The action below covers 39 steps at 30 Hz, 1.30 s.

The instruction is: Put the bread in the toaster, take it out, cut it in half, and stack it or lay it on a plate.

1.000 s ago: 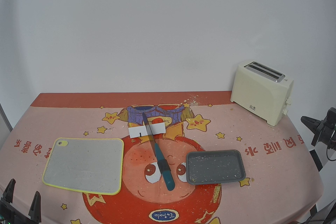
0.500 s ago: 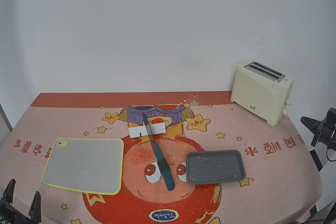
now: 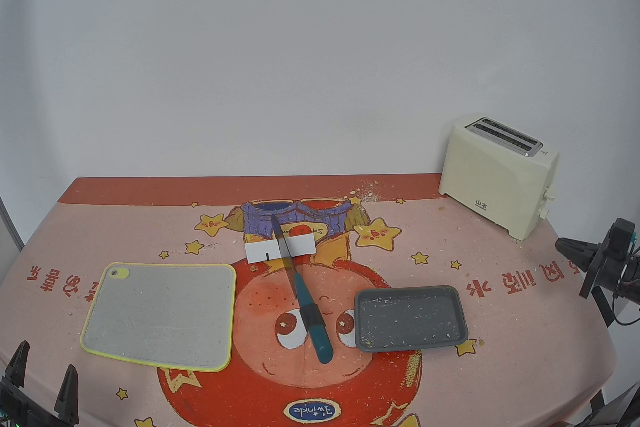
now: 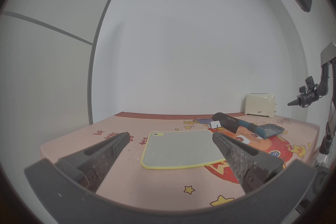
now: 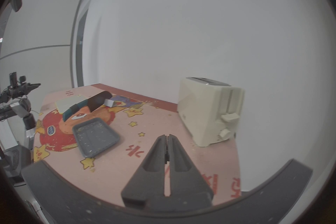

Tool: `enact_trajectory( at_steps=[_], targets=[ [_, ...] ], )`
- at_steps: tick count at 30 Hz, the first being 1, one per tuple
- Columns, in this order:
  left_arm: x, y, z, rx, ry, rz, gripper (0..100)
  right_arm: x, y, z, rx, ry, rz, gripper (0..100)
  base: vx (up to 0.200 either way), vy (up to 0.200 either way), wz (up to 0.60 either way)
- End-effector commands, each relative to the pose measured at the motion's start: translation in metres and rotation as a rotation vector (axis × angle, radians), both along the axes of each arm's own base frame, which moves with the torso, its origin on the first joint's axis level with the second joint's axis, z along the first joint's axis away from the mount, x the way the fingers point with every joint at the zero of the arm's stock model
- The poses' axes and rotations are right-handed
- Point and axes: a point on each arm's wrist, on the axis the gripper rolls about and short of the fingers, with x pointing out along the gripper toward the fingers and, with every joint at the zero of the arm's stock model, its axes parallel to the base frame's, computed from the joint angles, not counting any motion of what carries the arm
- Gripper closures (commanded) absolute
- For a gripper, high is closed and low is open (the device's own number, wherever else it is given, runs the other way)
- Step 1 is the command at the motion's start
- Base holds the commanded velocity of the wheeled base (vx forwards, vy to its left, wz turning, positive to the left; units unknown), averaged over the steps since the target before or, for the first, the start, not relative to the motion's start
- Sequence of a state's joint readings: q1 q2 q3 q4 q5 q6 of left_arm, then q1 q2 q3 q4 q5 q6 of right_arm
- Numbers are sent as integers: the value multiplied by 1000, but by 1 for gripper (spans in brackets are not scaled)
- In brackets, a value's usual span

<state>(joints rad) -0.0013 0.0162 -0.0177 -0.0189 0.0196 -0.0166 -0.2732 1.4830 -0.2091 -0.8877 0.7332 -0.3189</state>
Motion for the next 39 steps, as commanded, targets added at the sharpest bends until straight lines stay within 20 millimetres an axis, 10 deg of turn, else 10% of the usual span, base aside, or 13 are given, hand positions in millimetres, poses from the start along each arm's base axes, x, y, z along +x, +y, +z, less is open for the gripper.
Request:
enact_trajectory(
  at_steps=[1,39],
  targets=[
    [0,0,-5,0,2,0,0,-11,34,-17,6,75,177,100,0,0,0],
    [0,0,-5,0,0,0,0,73,16,-24,214,255,-535,100,0,0,0]
  ],
)
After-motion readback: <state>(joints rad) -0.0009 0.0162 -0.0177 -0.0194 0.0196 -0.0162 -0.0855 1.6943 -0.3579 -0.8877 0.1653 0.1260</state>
